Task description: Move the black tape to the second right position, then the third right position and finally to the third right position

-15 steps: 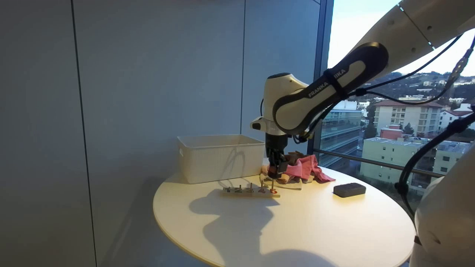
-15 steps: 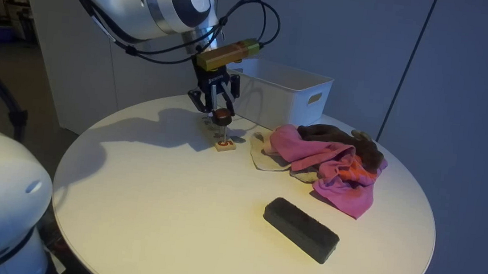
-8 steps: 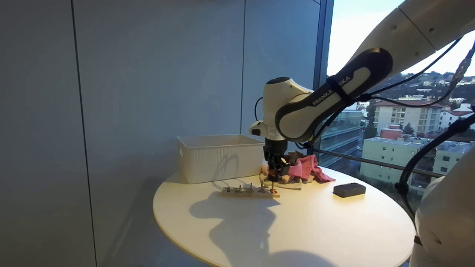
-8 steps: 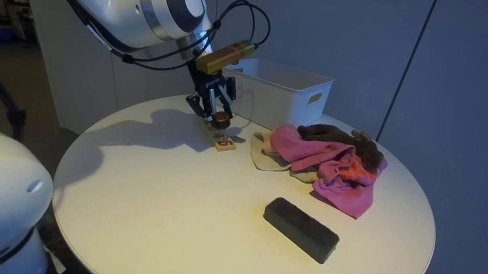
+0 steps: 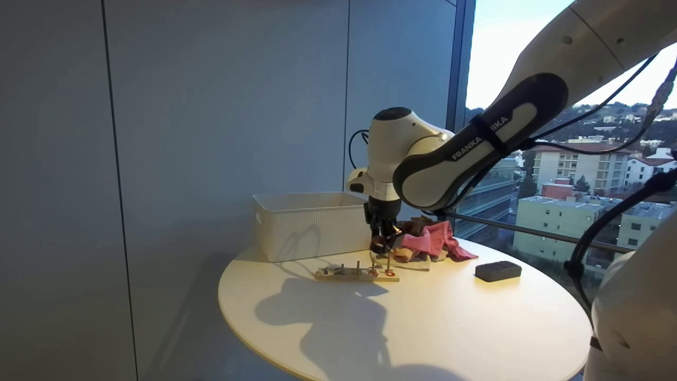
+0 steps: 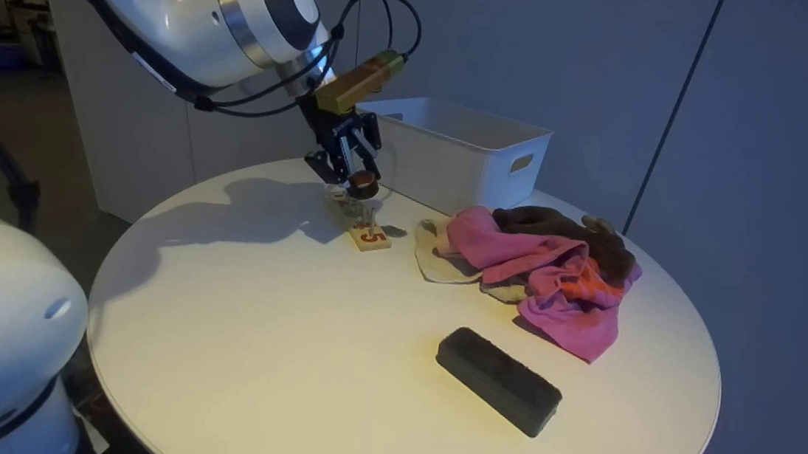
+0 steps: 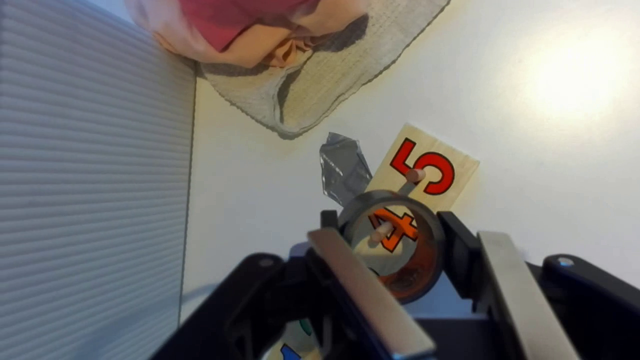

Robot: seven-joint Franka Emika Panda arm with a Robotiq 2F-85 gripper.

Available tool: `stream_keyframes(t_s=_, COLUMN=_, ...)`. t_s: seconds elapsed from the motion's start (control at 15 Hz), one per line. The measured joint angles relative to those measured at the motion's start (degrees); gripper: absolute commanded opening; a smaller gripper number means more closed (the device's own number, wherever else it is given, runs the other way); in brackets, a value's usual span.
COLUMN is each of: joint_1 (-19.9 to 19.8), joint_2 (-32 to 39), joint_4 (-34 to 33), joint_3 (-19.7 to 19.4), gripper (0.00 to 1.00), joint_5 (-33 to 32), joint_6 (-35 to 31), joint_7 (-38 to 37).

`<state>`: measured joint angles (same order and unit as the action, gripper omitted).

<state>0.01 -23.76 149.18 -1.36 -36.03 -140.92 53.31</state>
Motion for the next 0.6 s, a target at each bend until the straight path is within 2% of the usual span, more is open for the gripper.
stream_keyframes(t_s=0.6, joint_1=0.15, joint_2=3.16, joint_4=-0.25, joint_3=0.24, gripper=0.26, joint_5=-0.18, joint_6=-0.01, joint_7=-0.07)
